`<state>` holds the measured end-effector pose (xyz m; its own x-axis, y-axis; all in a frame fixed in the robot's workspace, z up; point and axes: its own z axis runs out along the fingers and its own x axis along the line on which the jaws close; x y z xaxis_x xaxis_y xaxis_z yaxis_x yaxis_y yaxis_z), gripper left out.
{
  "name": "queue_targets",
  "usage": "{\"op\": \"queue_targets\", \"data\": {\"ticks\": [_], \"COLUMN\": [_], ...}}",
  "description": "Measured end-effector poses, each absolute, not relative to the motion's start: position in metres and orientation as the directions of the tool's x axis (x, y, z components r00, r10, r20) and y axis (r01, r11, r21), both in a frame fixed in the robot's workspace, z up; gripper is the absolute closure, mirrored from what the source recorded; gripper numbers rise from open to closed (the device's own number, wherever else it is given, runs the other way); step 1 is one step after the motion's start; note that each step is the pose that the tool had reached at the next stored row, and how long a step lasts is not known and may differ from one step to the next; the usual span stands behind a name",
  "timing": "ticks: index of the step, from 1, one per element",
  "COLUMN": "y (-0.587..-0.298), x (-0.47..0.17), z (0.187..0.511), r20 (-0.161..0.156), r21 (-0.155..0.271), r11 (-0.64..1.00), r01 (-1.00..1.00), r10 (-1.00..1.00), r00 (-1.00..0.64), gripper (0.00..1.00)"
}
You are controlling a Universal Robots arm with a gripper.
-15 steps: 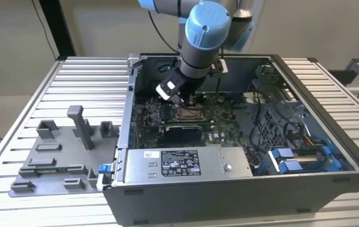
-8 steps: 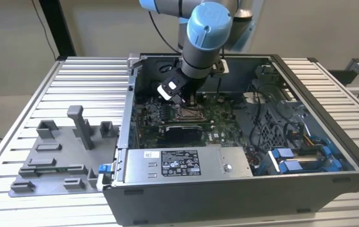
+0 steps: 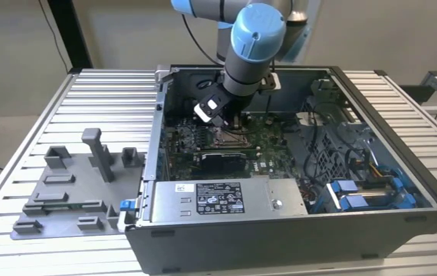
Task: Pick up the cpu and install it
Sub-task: 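Install the first cpu locking lever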
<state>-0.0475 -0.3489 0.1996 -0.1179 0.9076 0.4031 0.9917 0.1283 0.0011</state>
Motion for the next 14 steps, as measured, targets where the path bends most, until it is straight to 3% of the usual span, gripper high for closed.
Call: {"op": "queue_targets", "data": {"ticks": [14], "y": [-0.3486], "x": [-0.0416], "z": [0.1971], "r20": [0.402], "r21": [0.001], "r11": [0.128], "r01": [0.992], "r10": [0.908], "r00": [-0.118], "gripper": [1.0]}}
